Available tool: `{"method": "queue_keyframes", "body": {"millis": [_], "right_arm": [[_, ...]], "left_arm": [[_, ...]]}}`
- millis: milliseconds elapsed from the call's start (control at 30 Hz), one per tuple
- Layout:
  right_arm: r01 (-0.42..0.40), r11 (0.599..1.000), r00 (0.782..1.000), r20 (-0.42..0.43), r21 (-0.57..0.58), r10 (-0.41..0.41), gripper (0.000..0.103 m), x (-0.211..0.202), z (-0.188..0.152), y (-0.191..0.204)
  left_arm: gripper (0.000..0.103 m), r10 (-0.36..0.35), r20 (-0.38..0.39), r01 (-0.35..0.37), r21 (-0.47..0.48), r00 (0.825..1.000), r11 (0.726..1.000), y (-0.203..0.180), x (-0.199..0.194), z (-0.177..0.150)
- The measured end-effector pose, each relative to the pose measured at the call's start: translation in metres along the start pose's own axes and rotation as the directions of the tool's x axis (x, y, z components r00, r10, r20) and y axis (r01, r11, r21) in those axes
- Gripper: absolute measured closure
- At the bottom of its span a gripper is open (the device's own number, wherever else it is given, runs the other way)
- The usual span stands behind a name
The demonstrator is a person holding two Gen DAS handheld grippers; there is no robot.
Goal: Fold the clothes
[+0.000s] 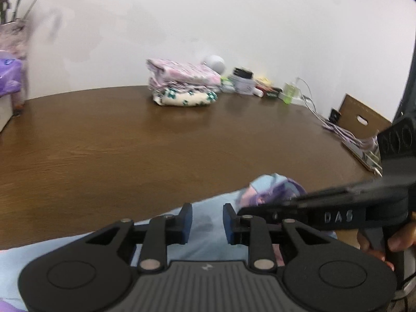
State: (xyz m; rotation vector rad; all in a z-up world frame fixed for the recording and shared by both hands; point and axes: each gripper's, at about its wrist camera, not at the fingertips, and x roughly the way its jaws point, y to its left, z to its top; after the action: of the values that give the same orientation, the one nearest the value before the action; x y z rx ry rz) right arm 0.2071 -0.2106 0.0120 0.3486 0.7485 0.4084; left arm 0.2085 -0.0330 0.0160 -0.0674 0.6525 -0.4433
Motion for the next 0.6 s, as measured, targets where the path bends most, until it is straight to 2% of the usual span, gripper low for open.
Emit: {"method": "queue_keyframes", "body": {"millis": [167, 267, 333, 400, 600], "right_arm": [[-0.007, 0.999, 1.000, 0.014, -0.033, 0.007, 0.095, 0.004, -0.001, 0.009], [0.011, 0.998, 1.000, -0.002, -0.054, -0.011, 0.082, 0.010, 0.000, 0.012], [0.010, 0.999, 1.000, -0.008, -0.051, -0.010, 0.080, 0.011, 0.000, 0.012], [0.002, 0.999, 1.000, -0.004, -0.047, -0.002, 0.066, 0.004, -0.001, 0.012], [0.006, 0.999, 0.999, 0.039, -0.049, -0.004, 0.056, -0.034, -0.006, 0.008]], "left_arm": [[0.076, 0.012, 0.027, -0.011, -0.045, 1.000, 0.999, 0.007, -0.007, 0.002], [0.074, 0.021, 0.030, -0.020, -0.057, 0.999, 0.998, 0.009, -0.009, 0.002], [0.074, 0.028, 0.034, -0.025, -0.067, 0.999, 0.997, 0.011, -0.010, 0.002], [0.073, 0.027, 0.043, -0.024, -0.078, 0.999, 0.997, 0.012, -0.012, 0.003], [0.070, -0.007, 0.044, 0.011, -0.077, 0.999, 0.997, 0.002, -0.012, 0.007]]}}
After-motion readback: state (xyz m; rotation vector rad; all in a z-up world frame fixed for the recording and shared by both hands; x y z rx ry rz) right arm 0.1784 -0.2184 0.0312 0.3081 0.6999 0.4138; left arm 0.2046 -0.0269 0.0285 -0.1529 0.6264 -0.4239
